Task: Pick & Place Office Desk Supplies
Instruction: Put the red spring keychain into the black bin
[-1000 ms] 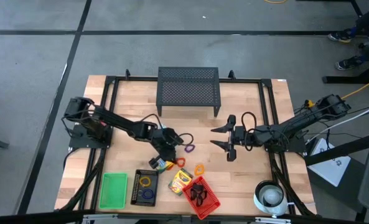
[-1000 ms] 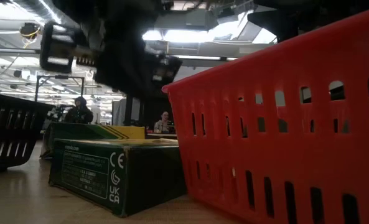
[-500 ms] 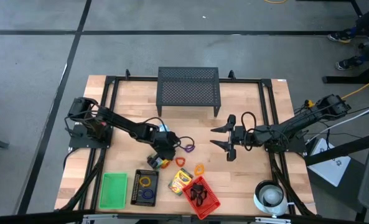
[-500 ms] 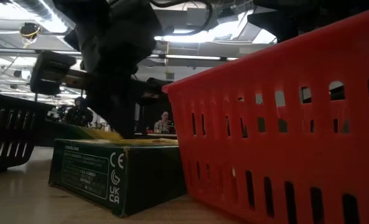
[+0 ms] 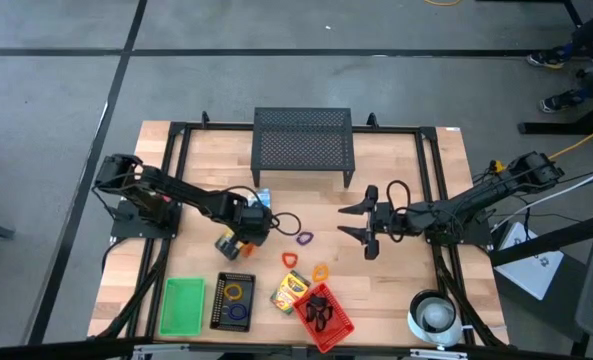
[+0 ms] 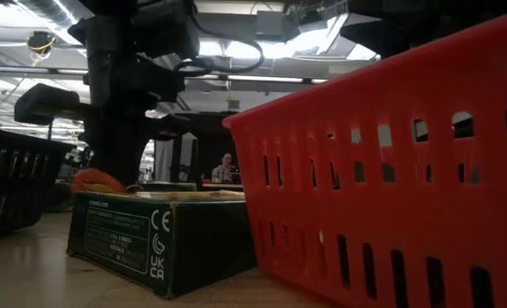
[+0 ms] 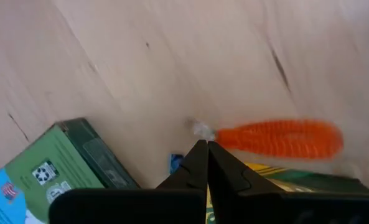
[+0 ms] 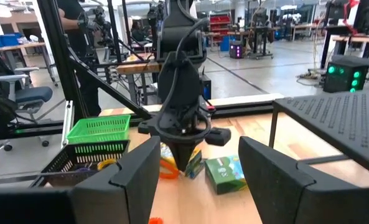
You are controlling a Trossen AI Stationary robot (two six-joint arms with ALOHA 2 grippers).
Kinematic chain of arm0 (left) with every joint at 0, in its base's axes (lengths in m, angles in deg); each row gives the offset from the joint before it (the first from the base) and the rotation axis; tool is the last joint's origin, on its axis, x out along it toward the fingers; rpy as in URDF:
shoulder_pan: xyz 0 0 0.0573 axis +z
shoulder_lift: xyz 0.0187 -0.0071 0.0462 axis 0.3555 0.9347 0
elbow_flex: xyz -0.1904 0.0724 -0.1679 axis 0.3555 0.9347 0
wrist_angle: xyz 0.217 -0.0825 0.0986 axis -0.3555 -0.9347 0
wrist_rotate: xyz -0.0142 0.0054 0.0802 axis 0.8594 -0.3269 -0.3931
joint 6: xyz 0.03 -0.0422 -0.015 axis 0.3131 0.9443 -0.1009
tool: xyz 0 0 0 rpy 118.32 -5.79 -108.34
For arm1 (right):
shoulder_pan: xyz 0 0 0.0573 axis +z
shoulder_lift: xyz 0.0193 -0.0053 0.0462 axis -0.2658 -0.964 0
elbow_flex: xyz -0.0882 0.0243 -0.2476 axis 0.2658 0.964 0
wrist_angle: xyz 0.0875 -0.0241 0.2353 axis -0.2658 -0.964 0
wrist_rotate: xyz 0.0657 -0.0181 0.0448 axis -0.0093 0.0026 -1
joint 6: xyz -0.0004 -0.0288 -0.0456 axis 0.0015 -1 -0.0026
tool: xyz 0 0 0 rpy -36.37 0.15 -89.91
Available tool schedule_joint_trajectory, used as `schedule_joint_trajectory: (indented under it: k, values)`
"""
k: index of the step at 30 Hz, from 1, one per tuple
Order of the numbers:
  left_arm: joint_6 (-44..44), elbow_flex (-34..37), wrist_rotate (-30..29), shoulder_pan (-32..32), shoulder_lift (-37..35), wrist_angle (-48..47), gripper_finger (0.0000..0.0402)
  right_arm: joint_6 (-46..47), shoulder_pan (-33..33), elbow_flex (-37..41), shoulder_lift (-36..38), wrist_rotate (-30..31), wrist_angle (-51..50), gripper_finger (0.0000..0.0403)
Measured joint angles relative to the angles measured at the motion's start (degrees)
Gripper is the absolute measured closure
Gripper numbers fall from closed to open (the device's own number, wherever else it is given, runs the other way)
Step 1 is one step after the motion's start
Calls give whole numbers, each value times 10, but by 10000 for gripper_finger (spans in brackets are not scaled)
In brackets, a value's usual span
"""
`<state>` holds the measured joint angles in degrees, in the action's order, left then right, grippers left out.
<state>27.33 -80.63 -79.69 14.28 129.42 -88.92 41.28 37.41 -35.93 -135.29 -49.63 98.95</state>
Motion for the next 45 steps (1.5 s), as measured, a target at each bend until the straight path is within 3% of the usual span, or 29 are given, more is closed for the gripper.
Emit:
schedule_joint_trajectory:
  k: [13, 21, 35, 39, 45]
  values:
    - [-1, 0, -6, -1, -20, 45, 400, 0, 0, 0, 0, -3, -1, 184]
    - [-69, -1, -6, -25, -27, 85, 394, -3, 0, 0, 0, -3, -1, 184]
    - [-181, -2, -71, -40, -8, 91, 263, 1, 0, 0, 0, -4, -5, 184]
    - [-196, -2, -58, -40, -8, 86, 250, 1, 0, 0, 0, -4, -6, 184]
    - [-203, -1, -18, -40, 0, 103, 262, 1, 0, 0, 0, -4, -7, 184]
